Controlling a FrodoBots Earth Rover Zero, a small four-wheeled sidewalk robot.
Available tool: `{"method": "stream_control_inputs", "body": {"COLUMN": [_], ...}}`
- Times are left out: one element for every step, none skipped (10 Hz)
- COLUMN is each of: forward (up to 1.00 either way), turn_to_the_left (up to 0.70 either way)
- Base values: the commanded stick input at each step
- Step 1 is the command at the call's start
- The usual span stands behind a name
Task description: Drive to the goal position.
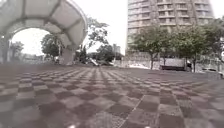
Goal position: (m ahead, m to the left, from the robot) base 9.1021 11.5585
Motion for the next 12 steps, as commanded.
{"method": "stream_control_inputs", "body": {"forward": [0.85, 0.85, 0.85, 0.85, 0.85, 0.85, 0.85, 0.85, 0.85, 0.85, 0.85, 0.85], "turn_to_the_left": [0.34, 0.34, 0.34, 0.34, 0.34, 0.34, 0.34, 0.34, 0.34, 0.34, 0.33, 0.3]}}
